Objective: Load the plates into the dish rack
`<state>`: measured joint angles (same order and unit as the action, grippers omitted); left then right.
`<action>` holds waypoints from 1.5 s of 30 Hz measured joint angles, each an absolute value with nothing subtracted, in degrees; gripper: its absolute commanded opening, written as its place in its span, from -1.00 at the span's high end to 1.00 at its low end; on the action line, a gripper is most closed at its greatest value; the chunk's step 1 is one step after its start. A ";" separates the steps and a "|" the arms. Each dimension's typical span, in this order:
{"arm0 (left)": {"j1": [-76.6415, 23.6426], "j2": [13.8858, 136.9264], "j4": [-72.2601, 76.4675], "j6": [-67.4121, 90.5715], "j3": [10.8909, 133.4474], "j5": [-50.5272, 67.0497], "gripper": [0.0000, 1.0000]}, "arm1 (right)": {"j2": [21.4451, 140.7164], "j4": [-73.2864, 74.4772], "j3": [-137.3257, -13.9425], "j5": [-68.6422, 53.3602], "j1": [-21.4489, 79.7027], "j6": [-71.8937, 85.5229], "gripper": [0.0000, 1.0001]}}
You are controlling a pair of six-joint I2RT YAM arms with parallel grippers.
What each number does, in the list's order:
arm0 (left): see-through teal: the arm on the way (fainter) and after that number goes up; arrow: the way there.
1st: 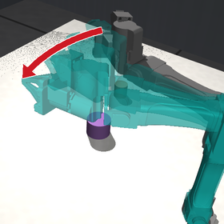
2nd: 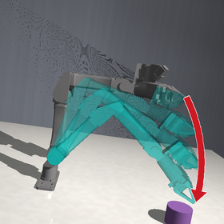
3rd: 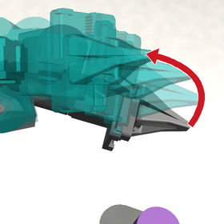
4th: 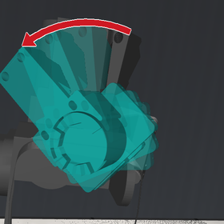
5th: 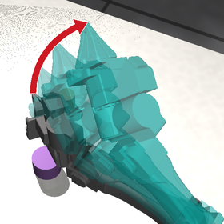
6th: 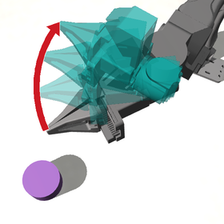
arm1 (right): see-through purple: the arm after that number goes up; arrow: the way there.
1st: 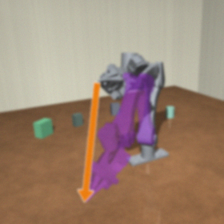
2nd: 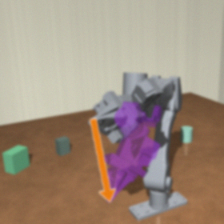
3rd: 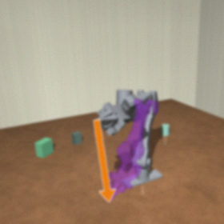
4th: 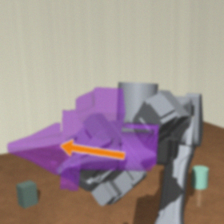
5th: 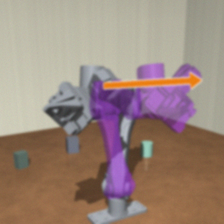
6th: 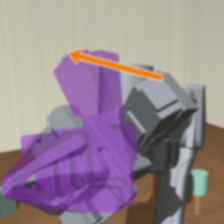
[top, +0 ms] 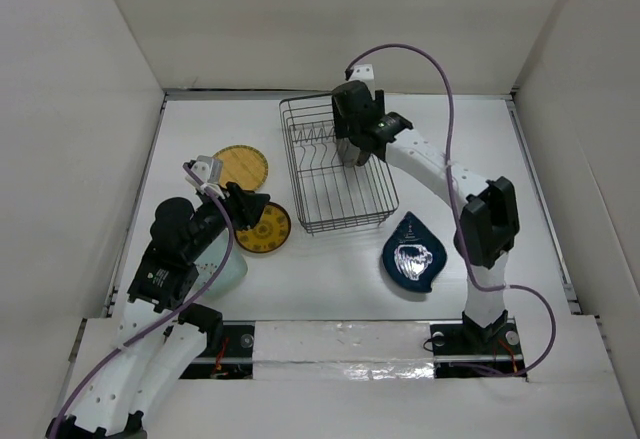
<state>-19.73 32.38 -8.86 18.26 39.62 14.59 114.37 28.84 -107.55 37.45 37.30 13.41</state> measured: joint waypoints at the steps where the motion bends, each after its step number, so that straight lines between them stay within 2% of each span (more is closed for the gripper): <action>1: -19.73 32.38 -8.86 18.26 39.62 14.57 0.21 | 112.92 28.71 -106.56 36.12 37.23 13.45 -0.48; 5: -19.73 32.42 -8.86 18.26 39.62 14.59 0.21 | 103.88 25.80 -99.55 31.09 36.38 13.89 -0.48; 6: -19.73 32.40 -8.86 18.26 39.62 14.61 0.21 | 100.55 24.29 -96.51 30.02 36.10 14.20 -0.33; 7: -19.73 32.40 -8.86 18.26 39.62 14.63 0.21 | 96.73 22.70 -93.08 29.10 35.70 14.66 -0.10; 8: -19.73 32.40 -8.86 18.26 39.62 14.72 0.21 | 92.71 21.34 -89.45 28.05 35.22 15.20 0.29; 9: -19.73 32.38 -8.86 18.26 39.62 14.79 0.22 | 88.71 20.51 -86.30 27.24 34.70 15.90 0.99; 15: -19.73 31.24 -8.86 18.24 39.62 15.00 0.35 | 62.89 10.57 -58.33 23.18 28.84 24.47 1.00; 17: -19.73 30.57 -8.86 18.26 39.62 15.09 0.43 | 56.27 11.46 -49.19 22.11 25.43 27.38 0.83; 18: -19.73 30.30 -8.84 18.24 39.62 15.09 0.47 | 53.45 12.43 -44.97 21.39 23.73 29.02 0.33; 19: -19.73 30.09 -8.84 18.24 39.62 15.18 0.53 | 51.00 14.09 -41.06 20.45 21.69 30.68 -0.05; 20: -19.73 29.91 -8.84 18.24 39.62 15.20 0.54 | 48.82 16.23 -37.71 19.46 19.94 31.86 -0.06; 21: -19.73 29.76 -8.84 18.24 39.62 15.22 0.54 | 46.52 17.65 -34.48 18.06 17.85 33.08 -0.33; 22: -19.73 29.69 -8.84 18.20 39.62 15.25 0.54 | 44.10 19.55 -31.73 17.17 16.03 34.68 -0.43; 27: -19.77 28.58 -8.86 18.20 39.62 15.16 0.52 | 36.97 25.61 -25.63 10.90 13.85 42.74 -0.49; 34: -20.34 27.05 -8.86 18.20 39.62 14.76 0.51 | 39.11 27.11 -21.80 5.43 12.51 49.08 -0.54; 37: -20.58 26.85 -8.88 18.20 39.62 14.52 0.51 | 40.95 27.42 -21.58 3.49 12.45 50.48 -0.64; 45: -21.19 25.12 -8.93 18.22 39.62 14.28 0.51 | 43.35 33.80 -27.31 9.06 12.45 50.83 -0.58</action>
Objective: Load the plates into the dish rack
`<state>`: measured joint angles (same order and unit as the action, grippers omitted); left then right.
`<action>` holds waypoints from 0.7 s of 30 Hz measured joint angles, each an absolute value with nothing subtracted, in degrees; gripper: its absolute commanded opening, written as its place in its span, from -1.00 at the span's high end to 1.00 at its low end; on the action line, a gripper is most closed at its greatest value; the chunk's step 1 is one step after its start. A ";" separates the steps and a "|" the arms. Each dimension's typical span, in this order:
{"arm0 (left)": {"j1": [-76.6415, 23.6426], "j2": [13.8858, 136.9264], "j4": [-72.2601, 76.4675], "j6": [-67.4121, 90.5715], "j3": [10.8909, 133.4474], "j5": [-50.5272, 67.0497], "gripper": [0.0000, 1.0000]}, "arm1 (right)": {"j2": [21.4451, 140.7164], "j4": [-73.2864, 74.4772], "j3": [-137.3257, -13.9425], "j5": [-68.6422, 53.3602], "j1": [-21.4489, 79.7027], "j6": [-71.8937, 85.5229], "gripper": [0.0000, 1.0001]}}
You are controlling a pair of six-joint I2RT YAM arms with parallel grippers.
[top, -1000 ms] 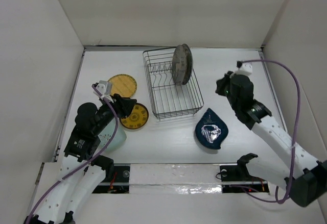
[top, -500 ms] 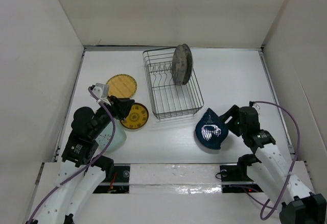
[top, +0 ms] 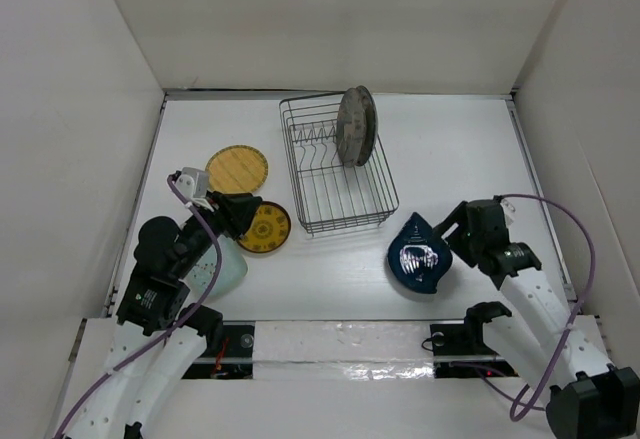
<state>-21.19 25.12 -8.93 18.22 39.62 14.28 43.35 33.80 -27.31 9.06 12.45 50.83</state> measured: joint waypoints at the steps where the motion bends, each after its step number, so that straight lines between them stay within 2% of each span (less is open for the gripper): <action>1: -21.21 24.93 -8.93 18.22 39.62 14.28 0.50 | 42.92 34.52 -28.99 10.50 12.40 50.52 -0.58; 3: -21.34 24.84 -8.91 18.22 39.62 14.31 0.51 | 42.89 34.02 -31.55 11.66 11.66 49.60 -0.56; 5: -21.58 24.84 -8.93 18.20 39.62 14.24 0.50 | 44.34 32.97 -32.36 11.64 10.74 48.64 -0.36; 6: -21.80 24.82 -8.95 18.20 39.62 14.17 0.51 | 45.74 32.60 -32.36 11.00 10.44 47.86 -0.14; 8: -22.09 24.53 -8.99 18.20 39.62 14.13 0.51 | 49.50 32.51 -32.36 9.43 10.28 46.37 0.18; 9: -22.15 24.38 -8.99 18.20 39.62 14.11 0.51 | 51.99 32.53 -32.36 8.49 10.74 45.65 0.48; 12: -22.13 24.08 -8.97 18.20 39.62 13.98 0.51 | 56.73 32.53 -32.32 6.46 14.15 44.05 0.72; 16: -22.15 24.05 -8.99 18.20 39.62 13.80 0.50 | 62.63 30.11 -32.32 2.96 17.47 43.05 0.75; 21: -22.15 24.08 -9.04 18.20 39.62 13.50 0.50 | 70.67 23.18 -32.88 2.07 17.04 43.46 0.81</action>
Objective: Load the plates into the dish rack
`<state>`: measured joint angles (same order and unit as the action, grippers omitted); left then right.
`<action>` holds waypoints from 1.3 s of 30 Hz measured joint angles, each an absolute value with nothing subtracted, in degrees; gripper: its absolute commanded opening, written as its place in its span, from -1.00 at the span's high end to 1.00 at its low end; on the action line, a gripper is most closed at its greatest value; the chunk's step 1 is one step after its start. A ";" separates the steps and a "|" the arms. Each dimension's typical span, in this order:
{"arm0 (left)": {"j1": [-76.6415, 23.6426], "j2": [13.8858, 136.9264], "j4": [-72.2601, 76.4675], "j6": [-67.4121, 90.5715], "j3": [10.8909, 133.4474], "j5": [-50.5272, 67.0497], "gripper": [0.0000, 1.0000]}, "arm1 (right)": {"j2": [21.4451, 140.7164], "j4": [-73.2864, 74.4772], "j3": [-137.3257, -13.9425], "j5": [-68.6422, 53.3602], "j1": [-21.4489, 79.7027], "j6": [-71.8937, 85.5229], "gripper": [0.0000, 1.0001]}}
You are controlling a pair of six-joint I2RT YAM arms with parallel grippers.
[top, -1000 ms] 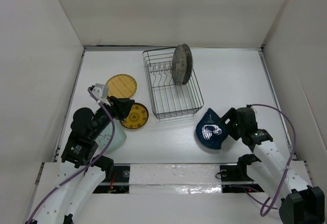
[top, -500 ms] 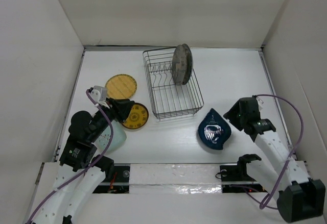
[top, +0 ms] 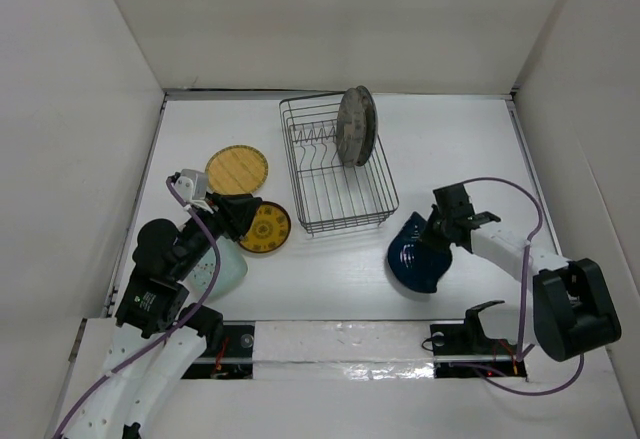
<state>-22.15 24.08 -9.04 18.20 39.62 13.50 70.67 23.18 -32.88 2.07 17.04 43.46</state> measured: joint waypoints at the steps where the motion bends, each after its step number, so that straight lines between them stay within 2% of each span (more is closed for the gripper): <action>1: -22.15 24.08 -9.04 18.20 39.62 13.45 0.51 | 71.61 21.87 -33.19 1.91 16.62 43.59 0.81; 11: -22.15 24.38 -9.08 18.17 39.62 13.43 0.50 | 81.80 9.65 -38.17 3.75 9.15 44.18 0.83; 20: -22.15 26.20 -9.15 18.09 39.64 13.43 0.51 | 94.89 1.93 -51.70 6.79 7.53 43.22 0.73; 23: -22.15 26.41 -9.28 18.09 39.64 13.39 0.51 | 93.62 -0.51 -52.82 6.39 7.35 41.80 0.55; 27: -22.15 26.52 -9.28 18.06 39.64 13.41 0.51 | 81.21 -1.96 -45.80 7.35 6.72 40.10 -0.16; 31: -22.15 26.52 -9.28 18.06 39.64 13.45 0.50 | 64.71 -2.79 -36.21 8.78 1.43 40.10 -0.53; 33: -22.15 26.52 -9.28 18.06 39.64 13.47 0.50 | 60.05 -2.66 -31.88 8.64 -2.39 40.40 -0.65; 35: -22.15 26.52 -9.28 18.06 39.64 13.47 0.51 | 57.76 -1.69 -27.75 7.86 -5.43 40.29 -0.66; 39: -22.15 26.50 -9.28 18.06 39.64 13.45 0.51 | 59.40 1.78 -23.68 3.31 -7.49 38.63 -0.49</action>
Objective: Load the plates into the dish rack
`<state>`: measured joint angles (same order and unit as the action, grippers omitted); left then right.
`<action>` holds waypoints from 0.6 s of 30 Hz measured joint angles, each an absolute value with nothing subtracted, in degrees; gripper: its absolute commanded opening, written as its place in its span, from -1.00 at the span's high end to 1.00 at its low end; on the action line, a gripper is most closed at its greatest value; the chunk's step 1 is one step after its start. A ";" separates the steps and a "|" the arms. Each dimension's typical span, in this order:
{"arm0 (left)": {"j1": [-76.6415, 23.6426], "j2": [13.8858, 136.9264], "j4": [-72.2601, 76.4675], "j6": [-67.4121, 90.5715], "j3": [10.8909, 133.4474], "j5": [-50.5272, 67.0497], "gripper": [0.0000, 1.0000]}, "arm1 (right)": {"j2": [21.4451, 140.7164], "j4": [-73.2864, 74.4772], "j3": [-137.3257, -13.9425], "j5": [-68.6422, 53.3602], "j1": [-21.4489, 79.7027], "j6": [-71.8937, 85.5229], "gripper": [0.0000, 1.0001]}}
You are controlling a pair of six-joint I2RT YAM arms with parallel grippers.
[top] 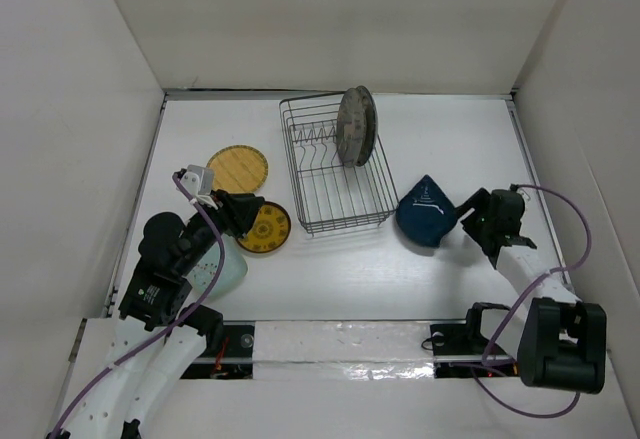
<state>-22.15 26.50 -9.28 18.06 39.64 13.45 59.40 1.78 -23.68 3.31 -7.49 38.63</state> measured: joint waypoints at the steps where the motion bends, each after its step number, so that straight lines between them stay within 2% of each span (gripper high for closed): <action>1: -22.15 26.50 -9.28 18.06 39.64 13.45 0.51 | 60.64 2.09 -23.51 1.61 -7.49 38.02 -0.47; 5: -22.15 26.50 -9.28 18.06 39.64 13.43 0.51 | 66.19 1.06 -23.51 -3.66 -7.53 36.23 -0.34; 6: -22.15 26.50 -9.28 18.06 39.64 13.45 0.51 | 67.61 0.25 -23.53 -4.54 -7.53 36.12 -0.05; 8: -22.15 26.52 -9.28 18.06 39.64 13.41 0.51 | 70.70 -2.55 -24.38 -6.42 -7.53 35.94 0.17; 11: -22.15 26.52 -9.28 18.06 39.64 13.34 0.51 | 75.02 -5.48 -25.45 -8.40 -7.62 36.27 0.38; 12: -22.15 26.52 -9.28 18.06 39.64 13.28 0.50 | 75.90 -6.11 -25.76 -8.84 -7.60 36.45 0.61; 15: -22.15 26.55 -9.28 18.06 39.64 13.21 0.51 | 77.52 -8.40 -26.09 -11.16 -8.16 37.98 1.00; 18: -22.15 26.68 -9.28 18.06 39.64 13.10 0.50 | 77.14 -9.41 -26.52 -10.00 -7.90 38.87 1.00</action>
<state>-22.15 26.68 -9.28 18.06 39.64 13.10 77.14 -9.41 -26.52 -10.00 -7.90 38.87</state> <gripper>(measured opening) 0.247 0.079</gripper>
